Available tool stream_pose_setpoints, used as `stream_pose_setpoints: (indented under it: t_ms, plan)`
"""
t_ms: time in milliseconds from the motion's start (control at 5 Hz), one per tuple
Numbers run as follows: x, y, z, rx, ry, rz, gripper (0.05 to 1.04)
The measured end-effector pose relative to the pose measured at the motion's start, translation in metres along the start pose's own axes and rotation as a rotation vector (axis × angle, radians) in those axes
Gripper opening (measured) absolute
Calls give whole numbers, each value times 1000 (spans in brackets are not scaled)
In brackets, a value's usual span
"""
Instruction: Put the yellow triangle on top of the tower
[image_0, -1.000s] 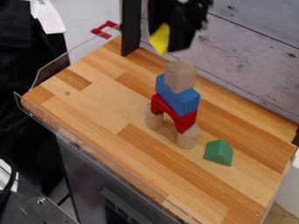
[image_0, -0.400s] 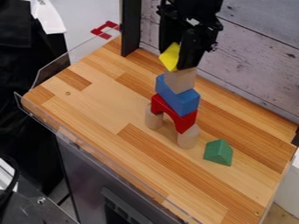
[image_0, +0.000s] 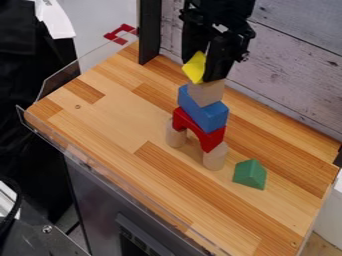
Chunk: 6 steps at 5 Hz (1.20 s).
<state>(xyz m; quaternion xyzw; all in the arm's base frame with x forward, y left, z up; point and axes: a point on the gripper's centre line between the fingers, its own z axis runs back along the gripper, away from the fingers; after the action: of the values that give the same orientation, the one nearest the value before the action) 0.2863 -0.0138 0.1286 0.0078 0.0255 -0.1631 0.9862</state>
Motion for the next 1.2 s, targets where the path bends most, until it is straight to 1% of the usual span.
stream_pose_setpoints:
  t_ms: [200,400,600,800,1000,1200]
  plan:
    - [-1,1,-4,-2,25,12,931]
    - [-2,1,-4,-7,30,16,1001]
    - [-6,4,-4,-13,49,44,998]
    - [-16,7,20,29,4,85,998]
    - [-37,1,33,54,17,92,998]
    - [-63,-6,36,67,81,85,998]
